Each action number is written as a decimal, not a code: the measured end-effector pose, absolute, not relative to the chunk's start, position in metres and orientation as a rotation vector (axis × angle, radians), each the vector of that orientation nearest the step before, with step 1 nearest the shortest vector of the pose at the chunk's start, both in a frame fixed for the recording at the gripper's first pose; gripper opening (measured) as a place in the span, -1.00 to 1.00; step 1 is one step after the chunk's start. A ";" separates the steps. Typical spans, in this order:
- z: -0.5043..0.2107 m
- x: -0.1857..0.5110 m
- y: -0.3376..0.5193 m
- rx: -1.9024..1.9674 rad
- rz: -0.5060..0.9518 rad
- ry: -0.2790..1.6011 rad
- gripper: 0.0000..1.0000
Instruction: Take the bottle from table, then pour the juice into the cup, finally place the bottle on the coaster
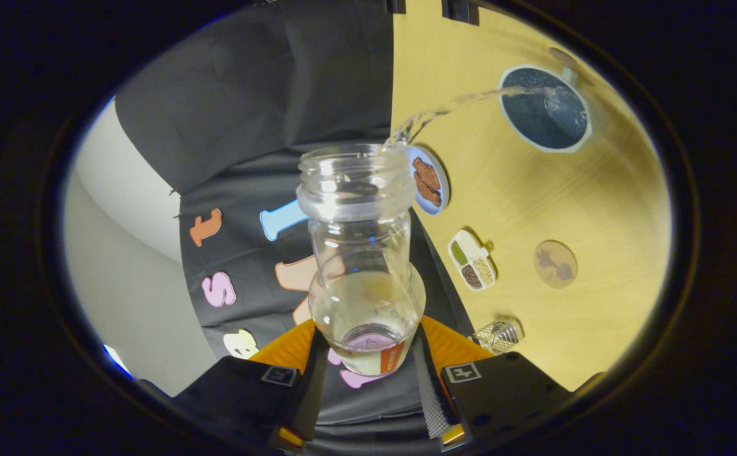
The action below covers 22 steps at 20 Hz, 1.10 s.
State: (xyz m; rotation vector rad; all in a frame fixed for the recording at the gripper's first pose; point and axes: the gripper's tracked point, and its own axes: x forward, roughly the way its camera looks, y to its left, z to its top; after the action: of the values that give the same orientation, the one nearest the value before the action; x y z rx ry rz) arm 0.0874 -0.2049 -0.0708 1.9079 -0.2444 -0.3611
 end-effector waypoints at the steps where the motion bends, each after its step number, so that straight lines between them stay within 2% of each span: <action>1: -0.070 0.087 -0.206 1.912 -0.360 -0.246 0.40; 22: -0.056 0.088 -0.219 2.032 -0.347 -0.331 0.40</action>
State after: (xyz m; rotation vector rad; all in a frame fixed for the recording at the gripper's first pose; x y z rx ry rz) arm 0.0881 -0.2191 -0.0565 2.0316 -0.3312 -0.3466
